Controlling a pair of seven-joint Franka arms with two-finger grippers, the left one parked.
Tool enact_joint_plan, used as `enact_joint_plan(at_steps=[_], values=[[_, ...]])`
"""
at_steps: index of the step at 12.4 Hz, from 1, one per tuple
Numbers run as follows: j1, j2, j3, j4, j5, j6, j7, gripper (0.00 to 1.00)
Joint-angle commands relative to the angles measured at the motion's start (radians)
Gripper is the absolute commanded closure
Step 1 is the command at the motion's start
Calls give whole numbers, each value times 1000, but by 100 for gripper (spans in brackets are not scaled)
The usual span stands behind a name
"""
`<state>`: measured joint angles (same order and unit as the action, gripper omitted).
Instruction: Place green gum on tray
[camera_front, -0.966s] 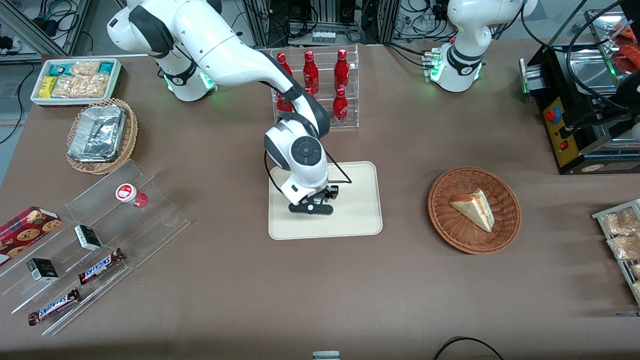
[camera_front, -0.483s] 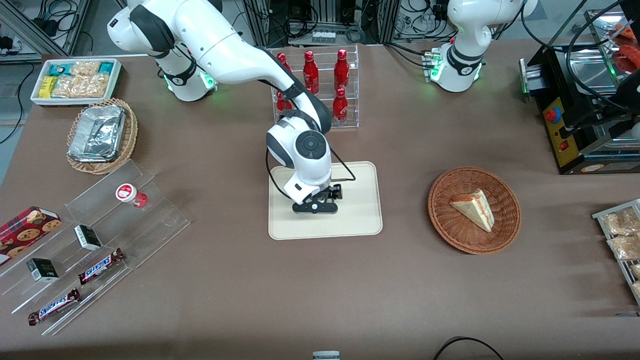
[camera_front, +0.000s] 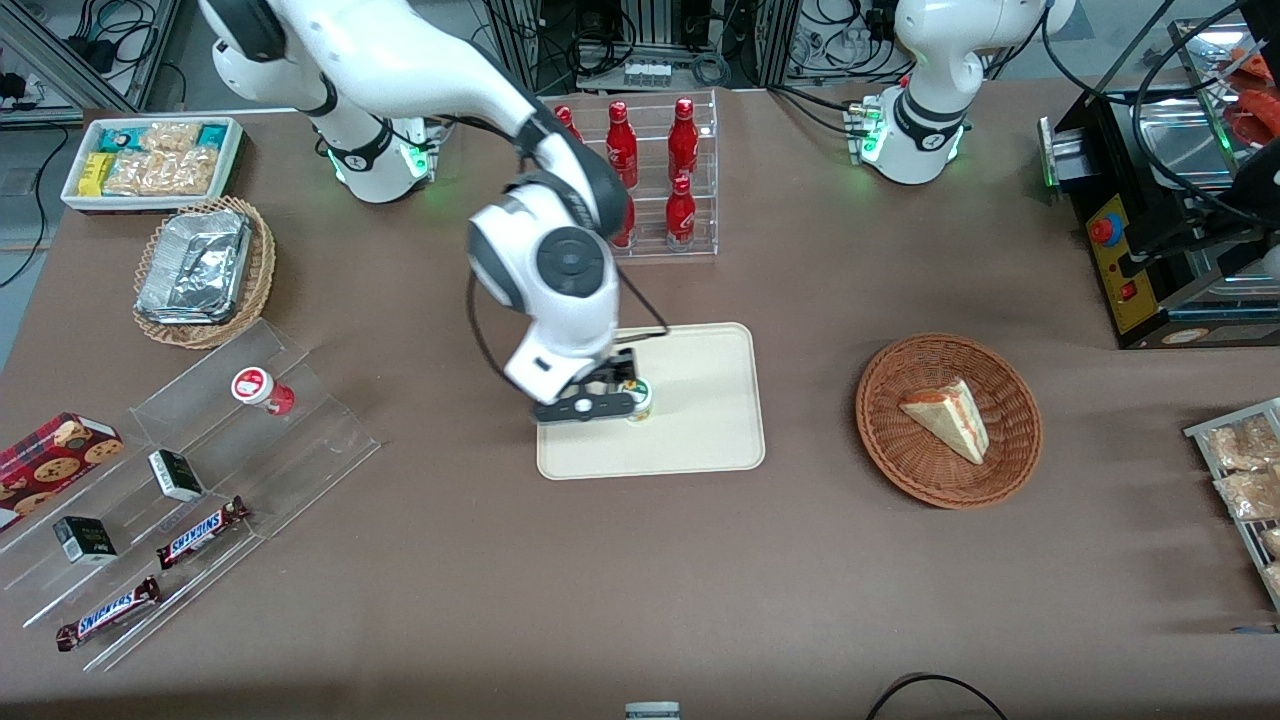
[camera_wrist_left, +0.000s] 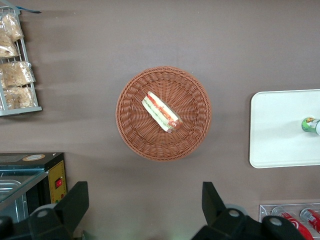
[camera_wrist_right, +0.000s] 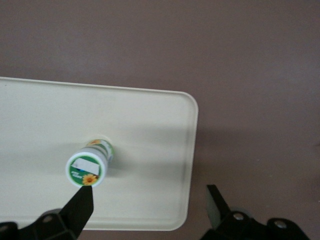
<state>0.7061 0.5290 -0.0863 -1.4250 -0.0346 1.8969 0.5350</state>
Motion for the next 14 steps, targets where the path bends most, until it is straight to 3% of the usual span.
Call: enact_joint_plan(at_steps=[1, 6, 7, 11, 14], values=[[-98, -73, 11, -28, 25, -76, -149, 0], [-285, -206, 8, -64, 39, -147, -188, 0], [-357, -249, 13, -109, 44, -144, -193, 0], [-535, -364, 16, -201, 50, -163, -528, 0], [-615, -473, 17, -281, 56, -240, -547, 0]])
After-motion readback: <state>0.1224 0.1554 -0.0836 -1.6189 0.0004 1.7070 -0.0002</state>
